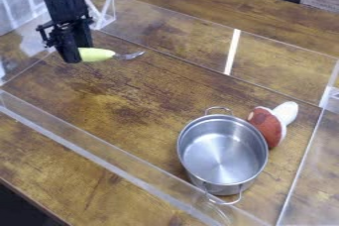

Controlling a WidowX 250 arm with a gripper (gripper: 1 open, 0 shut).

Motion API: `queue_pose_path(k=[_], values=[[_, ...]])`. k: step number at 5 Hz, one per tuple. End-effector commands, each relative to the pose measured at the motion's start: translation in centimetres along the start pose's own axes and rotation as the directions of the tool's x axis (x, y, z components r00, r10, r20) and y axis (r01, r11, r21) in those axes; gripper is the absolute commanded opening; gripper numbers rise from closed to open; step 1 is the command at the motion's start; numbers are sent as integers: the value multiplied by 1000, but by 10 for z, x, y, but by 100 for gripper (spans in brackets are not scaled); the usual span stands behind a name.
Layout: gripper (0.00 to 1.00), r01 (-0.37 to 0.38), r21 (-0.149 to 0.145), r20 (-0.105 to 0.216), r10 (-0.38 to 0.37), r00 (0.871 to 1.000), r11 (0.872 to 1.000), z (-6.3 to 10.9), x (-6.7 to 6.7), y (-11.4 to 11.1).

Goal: Move the green spoon to the left

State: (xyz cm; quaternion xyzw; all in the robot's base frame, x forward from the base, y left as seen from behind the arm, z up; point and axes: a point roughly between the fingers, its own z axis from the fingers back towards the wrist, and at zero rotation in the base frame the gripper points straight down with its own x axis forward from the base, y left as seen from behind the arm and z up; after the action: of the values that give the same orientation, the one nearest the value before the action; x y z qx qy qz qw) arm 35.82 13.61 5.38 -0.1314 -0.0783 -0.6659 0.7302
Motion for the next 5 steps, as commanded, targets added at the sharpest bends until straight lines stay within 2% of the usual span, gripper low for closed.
queue_pose_path(k=[1, 2, 5], values=[[0, 28, 52, -32, -26, 999, 998, 26, 0, 2], [0, 37, 41, -40, -35, 999, 998, 27, -1, -1], [0, 28, 21, -66, -26, 997, 999, 56, -14, -4]])
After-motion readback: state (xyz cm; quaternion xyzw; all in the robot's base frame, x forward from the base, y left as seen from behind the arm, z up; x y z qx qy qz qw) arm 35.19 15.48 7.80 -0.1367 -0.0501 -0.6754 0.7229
